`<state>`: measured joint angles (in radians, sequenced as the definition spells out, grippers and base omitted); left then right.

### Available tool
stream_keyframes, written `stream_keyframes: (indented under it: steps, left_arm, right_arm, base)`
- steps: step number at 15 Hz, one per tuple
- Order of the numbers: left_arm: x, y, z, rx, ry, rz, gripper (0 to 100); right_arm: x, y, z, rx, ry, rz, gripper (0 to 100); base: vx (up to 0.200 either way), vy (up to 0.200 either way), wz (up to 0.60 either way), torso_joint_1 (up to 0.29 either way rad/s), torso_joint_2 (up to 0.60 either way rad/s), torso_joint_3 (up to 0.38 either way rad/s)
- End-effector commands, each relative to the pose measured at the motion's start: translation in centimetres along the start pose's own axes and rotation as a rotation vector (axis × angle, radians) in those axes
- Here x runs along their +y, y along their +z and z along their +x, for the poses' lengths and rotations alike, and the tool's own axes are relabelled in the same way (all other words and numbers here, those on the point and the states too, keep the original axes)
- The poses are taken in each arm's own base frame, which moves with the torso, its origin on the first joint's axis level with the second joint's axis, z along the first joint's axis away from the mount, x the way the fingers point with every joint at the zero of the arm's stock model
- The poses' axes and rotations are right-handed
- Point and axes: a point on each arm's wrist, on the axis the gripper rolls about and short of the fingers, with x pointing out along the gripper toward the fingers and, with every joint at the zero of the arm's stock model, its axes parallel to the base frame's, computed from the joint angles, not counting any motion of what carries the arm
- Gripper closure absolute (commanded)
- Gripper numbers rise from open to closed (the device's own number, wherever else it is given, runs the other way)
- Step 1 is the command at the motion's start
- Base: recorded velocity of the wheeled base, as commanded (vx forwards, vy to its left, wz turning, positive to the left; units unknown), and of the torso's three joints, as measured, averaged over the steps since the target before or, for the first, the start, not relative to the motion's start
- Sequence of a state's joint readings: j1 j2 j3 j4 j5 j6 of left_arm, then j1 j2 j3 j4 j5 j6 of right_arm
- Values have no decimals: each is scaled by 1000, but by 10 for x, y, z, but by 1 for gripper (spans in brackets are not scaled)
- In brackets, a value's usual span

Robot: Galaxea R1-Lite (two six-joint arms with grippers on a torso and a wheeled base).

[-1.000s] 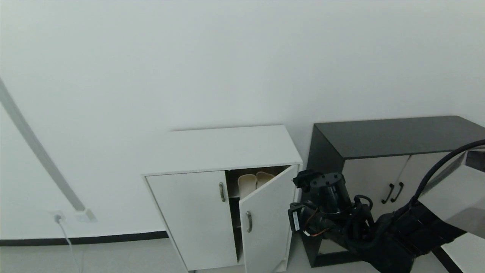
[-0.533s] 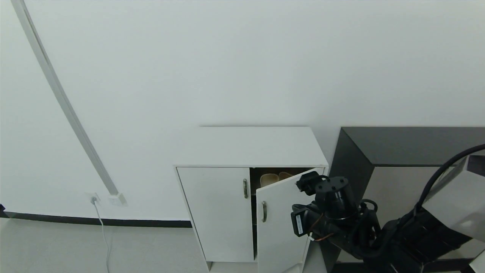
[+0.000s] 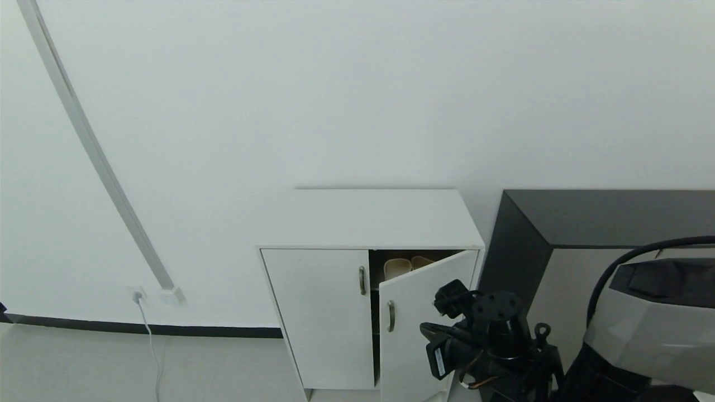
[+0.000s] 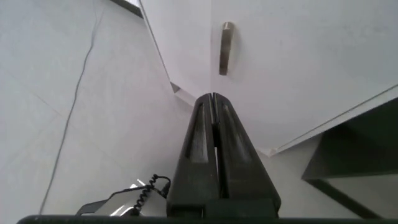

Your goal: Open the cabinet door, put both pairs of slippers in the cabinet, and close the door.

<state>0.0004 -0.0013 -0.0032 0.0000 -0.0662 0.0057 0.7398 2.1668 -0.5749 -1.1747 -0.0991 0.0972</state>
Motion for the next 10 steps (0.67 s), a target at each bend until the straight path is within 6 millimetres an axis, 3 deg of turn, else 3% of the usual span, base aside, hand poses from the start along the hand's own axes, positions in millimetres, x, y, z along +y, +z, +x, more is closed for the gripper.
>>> stream_keyframes:
  steps: [1, 4, 10]
  left_arm:
    - [0, 0, 0, 1, -2, 0, 100]
    - [0, 0, 0, 1, -2, 0, 100]
    - [0, 0, 0, 1, 0, -3, 100]
  right_arm:
    - [-1, -26, 11, 81, -6, -14, 100]
    - [-2, -30, 14, 90, -8, -14, 100]
    - [-2, -27, 14, 73, -6, -12, 100]
  base:
    - [200, 0, 0, -7, -7, 7]
    - [200, 0, 0, 7, 7, 2]
    - [0, 0, 0, 0, 0, 0]
